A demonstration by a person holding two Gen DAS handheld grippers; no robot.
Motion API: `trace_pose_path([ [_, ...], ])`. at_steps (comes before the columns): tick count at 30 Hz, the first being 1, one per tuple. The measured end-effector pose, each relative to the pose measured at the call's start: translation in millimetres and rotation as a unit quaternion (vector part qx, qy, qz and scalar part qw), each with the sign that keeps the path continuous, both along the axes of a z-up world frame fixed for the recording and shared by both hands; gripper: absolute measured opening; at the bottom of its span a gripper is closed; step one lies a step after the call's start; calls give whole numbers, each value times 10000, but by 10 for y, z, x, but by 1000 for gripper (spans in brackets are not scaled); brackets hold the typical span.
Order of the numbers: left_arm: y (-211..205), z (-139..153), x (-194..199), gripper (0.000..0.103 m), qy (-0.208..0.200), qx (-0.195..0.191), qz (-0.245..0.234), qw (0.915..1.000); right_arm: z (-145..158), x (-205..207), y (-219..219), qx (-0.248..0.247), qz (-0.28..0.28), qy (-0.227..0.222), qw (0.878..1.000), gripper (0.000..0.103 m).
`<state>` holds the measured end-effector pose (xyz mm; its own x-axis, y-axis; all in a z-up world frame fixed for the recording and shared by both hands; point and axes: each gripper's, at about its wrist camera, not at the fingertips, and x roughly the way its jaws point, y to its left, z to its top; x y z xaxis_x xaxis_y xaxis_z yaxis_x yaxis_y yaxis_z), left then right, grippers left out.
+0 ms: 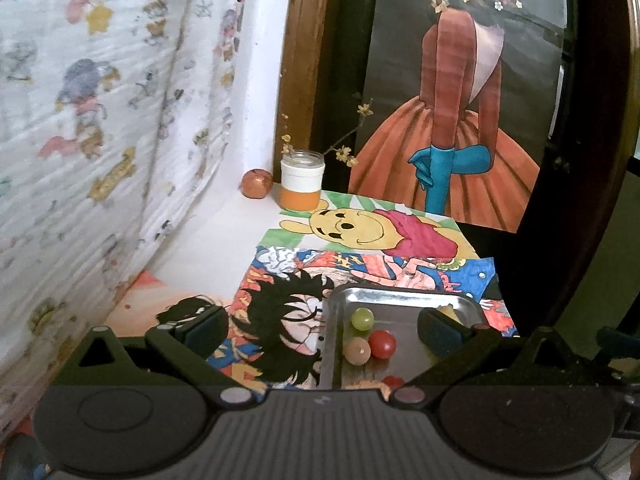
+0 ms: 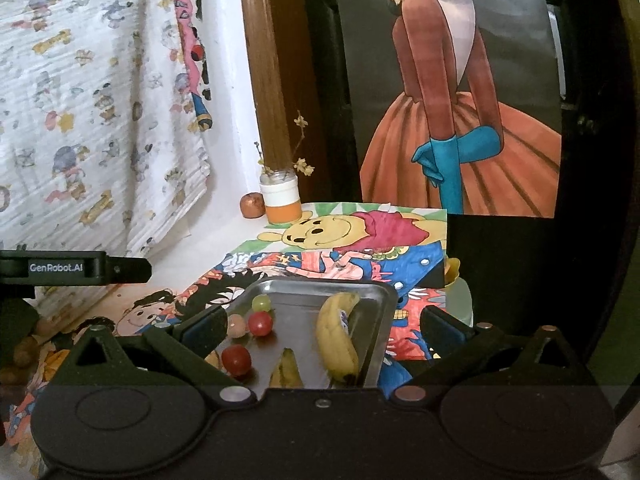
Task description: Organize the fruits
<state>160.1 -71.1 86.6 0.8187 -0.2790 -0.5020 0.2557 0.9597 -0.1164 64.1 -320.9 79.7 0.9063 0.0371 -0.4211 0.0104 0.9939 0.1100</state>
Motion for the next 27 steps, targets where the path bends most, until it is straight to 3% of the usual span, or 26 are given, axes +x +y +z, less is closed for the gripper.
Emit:
trace_pose_path([
  [10,166,-62,-488,103,-182,-13,143,9997,-24,-316,155,-41,129,-91,9999,102],
  [27,342,-279,-850,103,-390,-78,375,9985,-222,-619,353,-228,-30,-471,9986,102],
])
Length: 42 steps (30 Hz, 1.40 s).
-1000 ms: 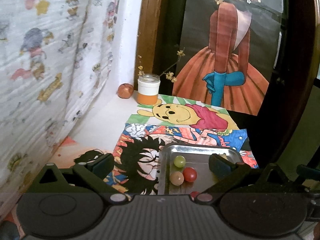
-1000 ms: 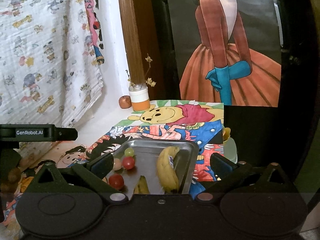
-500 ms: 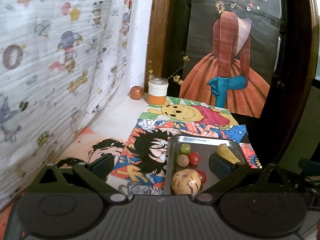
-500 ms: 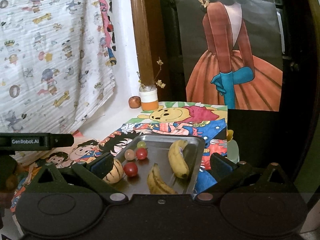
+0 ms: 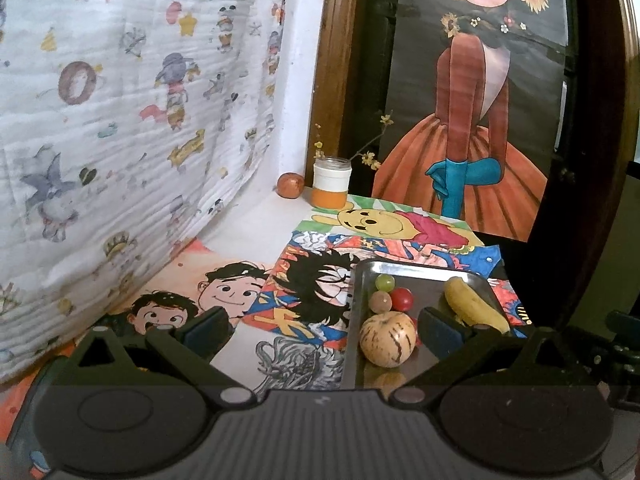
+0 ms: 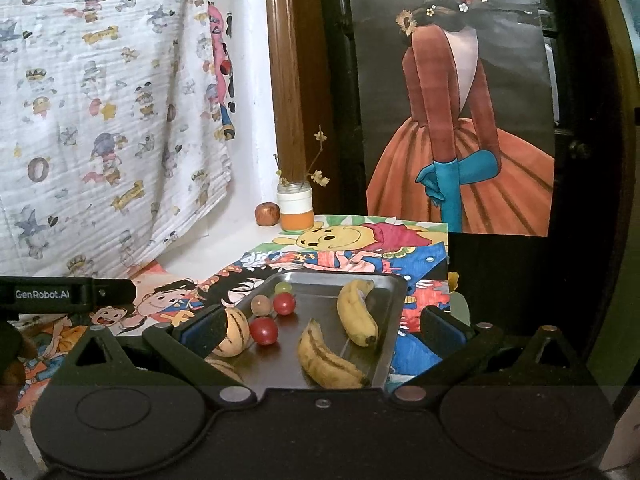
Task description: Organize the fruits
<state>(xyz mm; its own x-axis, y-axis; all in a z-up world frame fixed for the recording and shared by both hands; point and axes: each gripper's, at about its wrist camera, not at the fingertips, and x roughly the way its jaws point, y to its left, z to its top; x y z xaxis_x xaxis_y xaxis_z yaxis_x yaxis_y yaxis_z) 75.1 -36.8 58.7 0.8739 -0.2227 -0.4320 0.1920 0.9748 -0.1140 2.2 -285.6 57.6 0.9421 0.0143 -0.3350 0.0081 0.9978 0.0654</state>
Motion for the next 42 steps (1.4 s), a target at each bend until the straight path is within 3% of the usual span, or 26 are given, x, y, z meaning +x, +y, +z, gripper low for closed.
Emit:
trace_pose_path([
  [16,133,-200,-401,103,-241,106,-39,9996,-146,-392,141,-17,-190,-301,9994,102],
  [42,448,-300,-1051,103,-460,295,53,9985,-197,-944,479,-129,26,-497,9987,103],
])
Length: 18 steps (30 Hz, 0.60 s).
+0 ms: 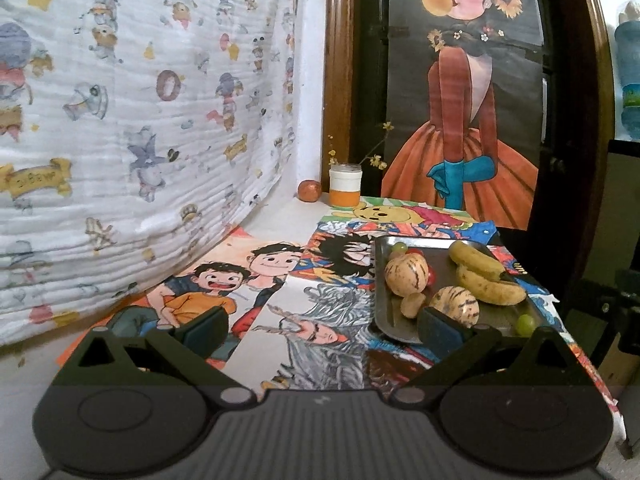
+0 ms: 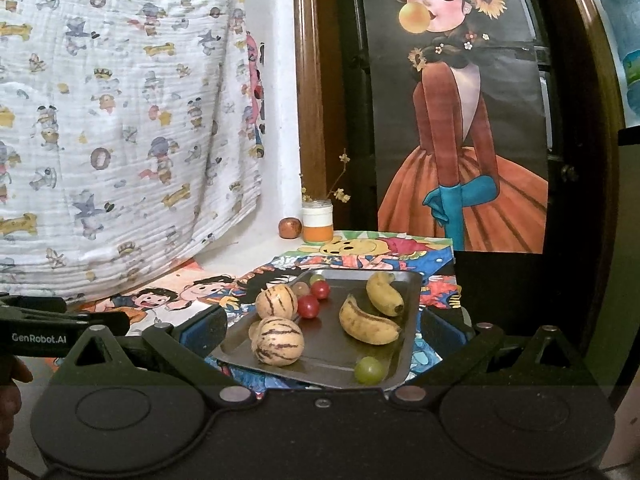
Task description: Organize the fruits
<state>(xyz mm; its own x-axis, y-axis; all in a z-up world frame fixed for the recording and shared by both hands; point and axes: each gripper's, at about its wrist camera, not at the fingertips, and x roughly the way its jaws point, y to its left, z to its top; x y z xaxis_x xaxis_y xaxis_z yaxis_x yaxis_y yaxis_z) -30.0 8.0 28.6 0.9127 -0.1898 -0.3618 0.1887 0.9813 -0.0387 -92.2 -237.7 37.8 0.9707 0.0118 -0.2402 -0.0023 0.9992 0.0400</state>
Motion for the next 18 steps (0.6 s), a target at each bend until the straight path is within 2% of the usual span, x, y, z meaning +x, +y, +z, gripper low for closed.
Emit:
trace_pose_path([
  [5,39,-41,-61,103,46,33,24,10000,-19,-19,11,12,18,36,10000,103],
  [13,41,-84,-100,103,131,80,10,9999,-108,22,75,-38,114,407,9991,103],
  [18,30,-114,-102,103,191,132,-8,9997,-124,37,80,-37,82,493,9987,103],
])
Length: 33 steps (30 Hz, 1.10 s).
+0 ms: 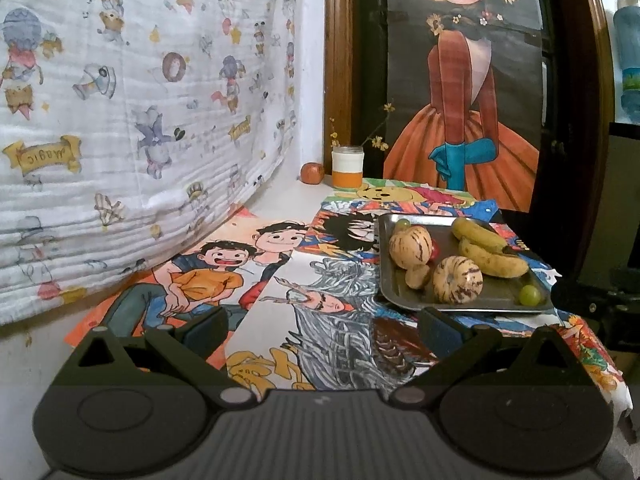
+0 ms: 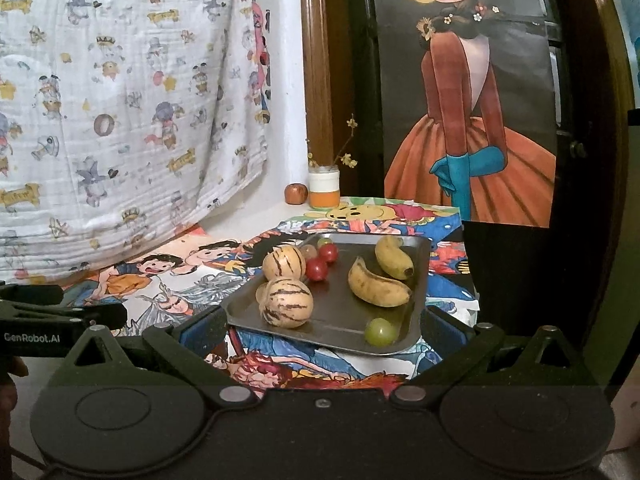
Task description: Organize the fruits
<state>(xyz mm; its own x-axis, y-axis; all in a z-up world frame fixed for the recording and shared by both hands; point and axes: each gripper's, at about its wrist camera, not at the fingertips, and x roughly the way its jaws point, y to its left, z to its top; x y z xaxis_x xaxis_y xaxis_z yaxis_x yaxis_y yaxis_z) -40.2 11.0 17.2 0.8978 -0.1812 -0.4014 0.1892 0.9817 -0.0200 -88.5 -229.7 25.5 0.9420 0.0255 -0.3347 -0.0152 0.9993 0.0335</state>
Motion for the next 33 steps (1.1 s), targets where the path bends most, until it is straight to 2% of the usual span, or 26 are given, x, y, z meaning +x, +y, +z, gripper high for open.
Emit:
trace_pose_path([
  [33,20,-39,1,103,88,-31,-2,10000,-47,23,25,-27,28,75,10000,103],
])
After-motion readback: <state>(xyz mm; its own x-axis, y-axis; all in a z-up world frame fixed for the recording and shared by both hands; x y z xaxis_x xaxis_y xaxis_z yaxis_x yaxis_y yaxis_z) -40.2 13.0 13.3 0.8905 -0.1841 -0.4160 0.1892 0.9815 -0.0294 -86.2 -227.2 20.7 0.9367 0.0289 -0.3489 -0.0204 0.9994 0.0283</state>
